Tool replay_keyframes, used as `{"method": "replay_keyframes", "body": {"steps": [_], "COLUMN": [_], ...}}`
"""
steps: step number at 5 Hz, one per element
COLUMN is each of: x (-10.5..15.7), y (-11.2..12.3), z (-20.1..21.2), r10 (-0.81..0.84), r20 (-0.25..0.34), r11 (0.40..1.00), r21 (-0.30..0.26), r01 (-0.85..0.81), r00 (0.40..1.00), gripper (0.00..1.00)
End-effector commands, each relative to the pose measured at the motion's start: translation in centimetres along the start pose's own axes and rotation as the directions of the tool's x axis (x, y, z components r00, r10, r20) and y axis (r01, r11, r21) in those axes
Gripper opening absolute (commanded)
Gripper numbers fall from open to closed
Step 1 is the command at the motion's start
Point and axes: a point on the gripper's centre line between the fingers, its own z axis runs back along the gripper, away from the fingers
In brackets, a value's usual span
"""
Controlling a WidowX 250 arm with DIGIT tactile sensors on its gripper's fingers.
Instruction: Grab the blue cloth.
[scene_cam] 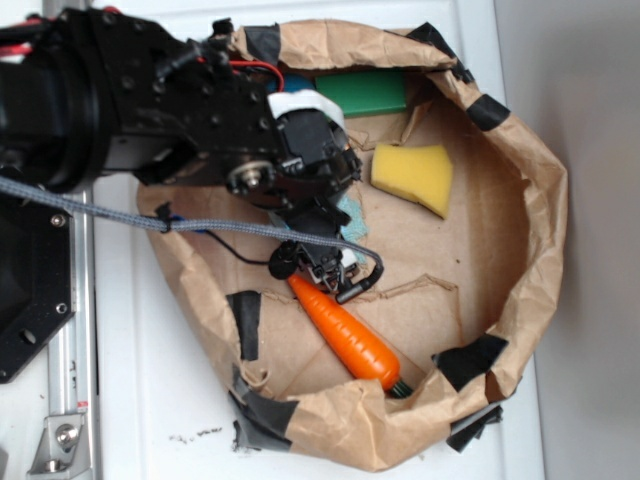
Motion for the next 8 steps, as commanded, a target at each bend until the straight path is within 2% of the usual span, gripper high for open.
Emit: {"method": "replay_keyframes", "body": {"steps": [1,4,5,6,7,8], "x": [1.5,1.4,2.0,2.5,2.9,4.2], "y": [-0.9,-1.4,-1.8,-4.4,-4.9,-5.0], "z": [0.8,2.1,3.9,8.6,13.8,16.8], "r10": [0.029,-0.001,-0.075,-0.28,-0.351,-0.352], "r20": [0.043,0.07,0.061,0.062,0.094,0.058], "r11": [0.999,0.997,0.988,0.938,0.931,0.933], "r21": [0.027,0.073,0.143,0.231,0.141,0.097], "r01": [-0.031,-0.004,0.066,0.259,0.337,0.346], "r00": [0.999,0.998,0.995,0.958,0.931,0.934], "gripper": [0.0,0.0,0.0,0.0,0.0,0.0]}}
